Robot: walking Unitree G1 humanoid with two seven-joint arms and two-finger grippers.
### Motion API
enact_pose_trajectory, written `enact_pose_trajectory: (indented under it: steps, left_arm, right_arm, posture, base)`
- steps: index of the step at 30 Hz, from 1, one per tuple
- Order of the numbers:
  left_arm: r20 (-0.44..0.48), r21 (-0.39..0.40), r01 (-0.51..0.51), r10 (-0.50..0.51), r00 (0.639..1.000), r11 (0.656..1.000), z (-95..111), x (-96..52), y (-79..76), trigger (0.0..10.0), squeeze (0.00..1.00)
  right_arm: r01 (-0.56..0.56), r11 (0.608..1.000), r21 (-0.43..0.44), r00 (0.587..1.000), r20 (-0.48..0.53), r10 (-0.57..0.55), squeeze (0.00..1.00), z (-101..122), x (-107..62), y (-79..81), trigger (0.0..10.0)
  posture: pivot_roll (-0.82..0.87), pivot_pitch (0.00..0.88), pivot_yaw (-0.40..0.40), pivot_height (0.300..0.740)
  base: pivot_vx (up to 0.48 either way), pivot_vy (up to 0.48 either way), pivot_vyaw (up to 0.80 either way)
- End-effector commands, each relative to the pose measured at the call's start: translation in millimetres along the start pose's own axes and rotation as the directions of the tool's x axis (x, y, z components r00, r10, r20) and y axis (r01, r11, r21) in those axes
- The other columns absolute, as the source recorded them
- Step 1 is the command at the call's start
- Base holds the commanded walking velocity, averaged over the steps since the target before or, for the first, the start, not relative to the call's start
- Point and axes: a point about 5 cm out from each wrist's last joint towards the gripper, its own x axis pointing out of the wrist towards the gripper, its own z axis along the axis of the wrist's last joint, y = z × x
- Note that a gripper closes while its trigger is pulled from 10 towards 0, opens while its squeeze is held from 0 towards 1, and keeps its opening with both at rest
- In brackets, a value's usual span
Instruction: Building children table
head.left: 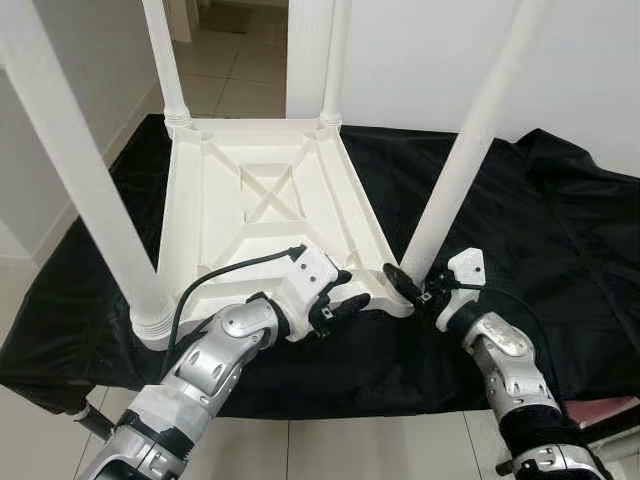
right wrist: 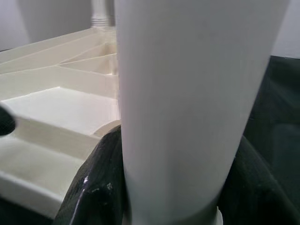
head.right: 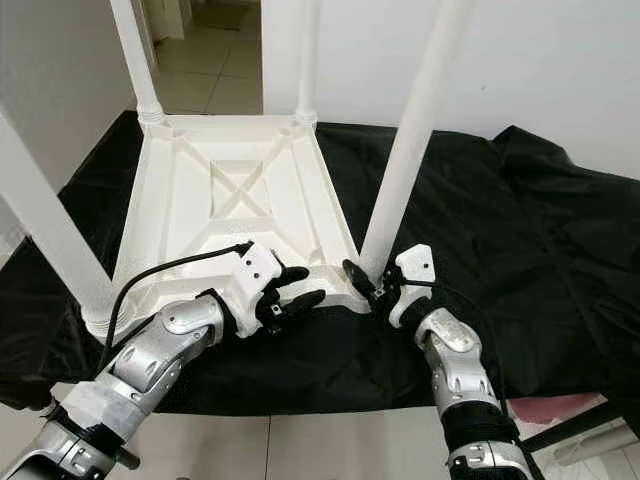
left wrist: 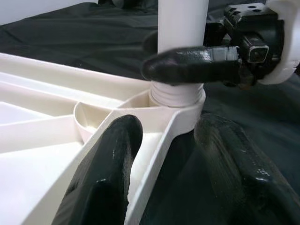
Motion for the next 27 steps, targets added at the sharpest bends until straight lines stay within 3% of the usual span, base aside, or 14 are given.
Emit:
enact_pose_trajectory:
  steps: [1, 8, 10, 16, 17, 19, 21, 27]
  left_arm:
    - [-0.027, 0.000, 0.056, -0.056, 0.998, 0.998, -4, -2.1, -3.9, 10.0, 0.00]
    - [-0.031, 0.000, 0.059, -0.059, 0.998, 0.998, -5, -3.6, -4.3, 10.0, 0.00]
    - [-0.035, -0.001, 0.062, -0.062, 0.997, 0.998, -6, -3.5, -4.4, 10.0, 0.00]
    - [-0.034, -0.002, 0.068, -0.068, 0.997, 0.998, -6, -1.7, -6.0, 10.0, 0.00]
    - [-0.034, -0.002, 0.068, -0.068, 0.997, 0.998, -6, -1.7, -6.0, 10.0, 0.00]
    - [-0.033, 0.000, 0.070, -0.069, 0.997, 0.998, -5, -1.4, -6.4, 10.0, 0.00]
    - [-0.031, 0.000, 0.068, -0.068, 0.997, 0.998, -5, -2.2, -5.9, 10.0, 0.00]
    - [-0.033, 0.001, 0.067, -0.067, 0.997, 0.998, -5, -4.1, -6.7, 10.0, 0.00]
  right_arm:
    - [0.049, 0.999, -0.012, 0.997, -0.056, -0.049, 0.00, -9, -4.3, 2.5, 10.0]
    - [0.149, 0.989, 0.018, 0.987, -0.071, -0.147, 0.00, -12, -8.3, 14.5, 10.0]
    - [0.292, 0.956, 0.039, 0.953, -0.092, -0.288, 0.00, -15, -10.2, 15.8, 10.0]
    - [0.447, 0.892, 0.070, 0.893, -0.101, -0.439, 0.00, -15, -7.7, 32.4, 10.0]
    - [0.447, 0.892, 0.070, 0.893, -0.101, -0.439, 0.00, -15, -7.7, 32.4, 10.0]
    - [0.470, 0.876, 0.108, 0.882, -0.095, -0.462, 0.00, -14, -5.9, 47.6, 10.0]
    - [0.443, 0.888, 0.124, 0.896, -0.082, -0.436, 0.00, -11, -3.6, 54.4, 10.0]
    - [0.471, 0.875, 0.110, 0.882, -0.078, -0.465, 0.00, -6, -5.3, 50.8, 10.0]
  posture:
    - [0.00, 0.000, -0.057, 0.740]
    - [0.00, 0.000, -0.056, 0.740]
    - [0.00, 0.000, -0.054, 0.740]
    - [-0.01, 0.000, -0.055, 0.740]
    - [-0.01, 0.000, -0.055, 0.740]
    - [0.00, 0.000, -0.059, 0.740]
    - [0.01, 0.000, -0.059, 0.740]
    - [0.01, 0.000, -0.060, 0.740]
  base:
    - [0.000, 0.000, 0.00]
    - [0.000, 0.000, 0.00]
    - [0.000, 0.000, 0.00]
    - [0.000, 0.000, 0.00]
    - [0.000, 0.000, 0.00]
    - [0.000, 0.000, 0.00]
    - [0.000, 0.000, 0.00]
    - [0.000, 0.000, 0.00]
